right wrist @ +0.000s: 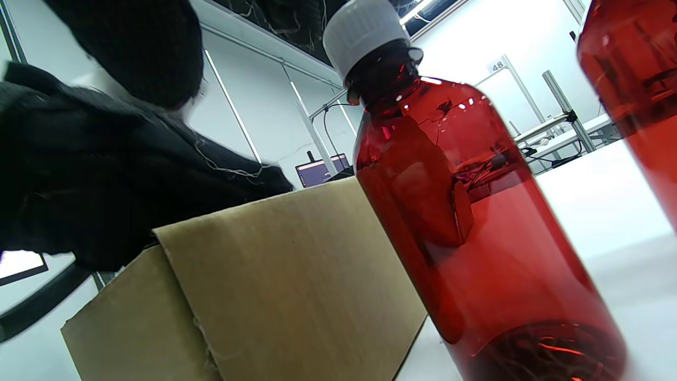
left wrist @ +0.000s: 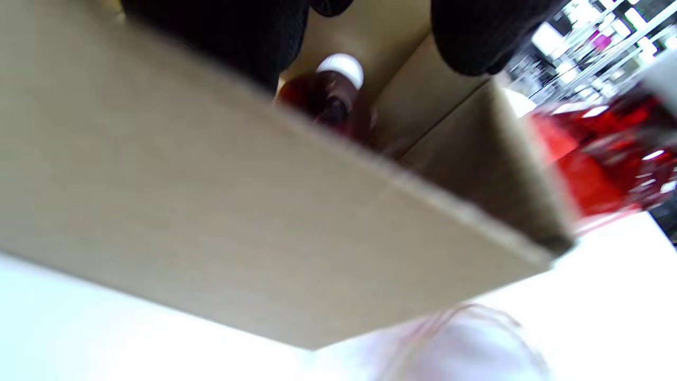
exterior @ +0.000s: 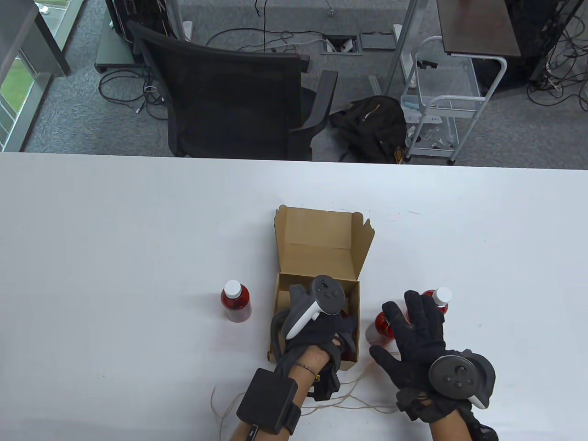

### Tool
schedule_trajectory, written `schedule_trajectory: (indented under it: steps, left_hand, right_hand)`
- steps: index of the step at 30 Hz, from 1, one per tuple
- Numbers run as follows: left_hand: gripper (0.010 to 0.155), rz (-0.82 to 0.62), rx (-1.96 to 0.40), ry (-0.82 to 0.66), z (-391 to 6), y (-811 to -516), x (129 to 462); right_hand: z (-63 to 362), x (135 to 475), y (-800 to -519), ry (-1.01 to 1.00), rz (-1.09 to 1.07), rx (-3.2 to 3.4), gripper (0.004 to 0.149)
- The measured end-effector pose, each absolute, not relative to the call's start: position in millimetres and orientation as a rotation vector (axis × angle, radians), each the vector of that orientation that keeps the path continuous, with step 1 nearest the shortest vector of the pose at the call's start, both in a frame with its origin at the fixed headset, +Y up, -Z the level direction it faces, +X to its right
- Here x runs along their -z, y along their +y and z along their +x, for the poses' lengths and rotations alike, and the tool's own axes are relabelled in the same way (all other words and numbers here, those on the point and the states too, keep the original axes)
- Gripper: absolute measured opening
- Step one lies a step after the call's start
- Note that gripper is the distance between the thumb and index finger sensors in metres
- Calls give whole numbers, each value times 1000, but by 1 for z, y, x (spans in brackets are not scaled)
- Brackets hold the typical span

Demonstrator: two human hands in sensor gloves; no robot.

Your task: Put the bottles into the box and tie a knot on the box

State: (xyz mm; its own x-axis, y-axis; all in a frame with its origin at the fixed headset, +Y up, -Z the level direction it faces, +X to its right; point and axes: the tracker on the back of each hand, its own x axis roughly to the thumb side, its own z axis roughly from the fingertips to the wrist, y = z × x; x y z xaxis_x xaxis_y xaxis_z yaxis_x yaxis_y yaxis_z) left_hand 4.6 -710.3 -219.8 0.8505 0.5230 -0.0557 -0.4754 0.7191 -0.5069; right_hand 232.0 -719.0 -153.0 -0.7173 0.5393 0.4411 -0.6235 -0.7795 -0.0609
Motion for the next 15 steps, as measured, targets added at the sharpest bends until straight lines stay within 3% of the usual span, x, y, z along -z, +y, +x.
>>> schedule_trajectory:
  steps: [8, 15]
  left_hand:
    - [92, -83, -953, -367, -55, -635, 182]
    - [94, 355, -1157, -370, -147, -619, 161]
  right_hand:
    - [231, 152, -718, -275, 548, -2436, 81]
    - [228, 151, -717, -285, 558, -2455, 81]
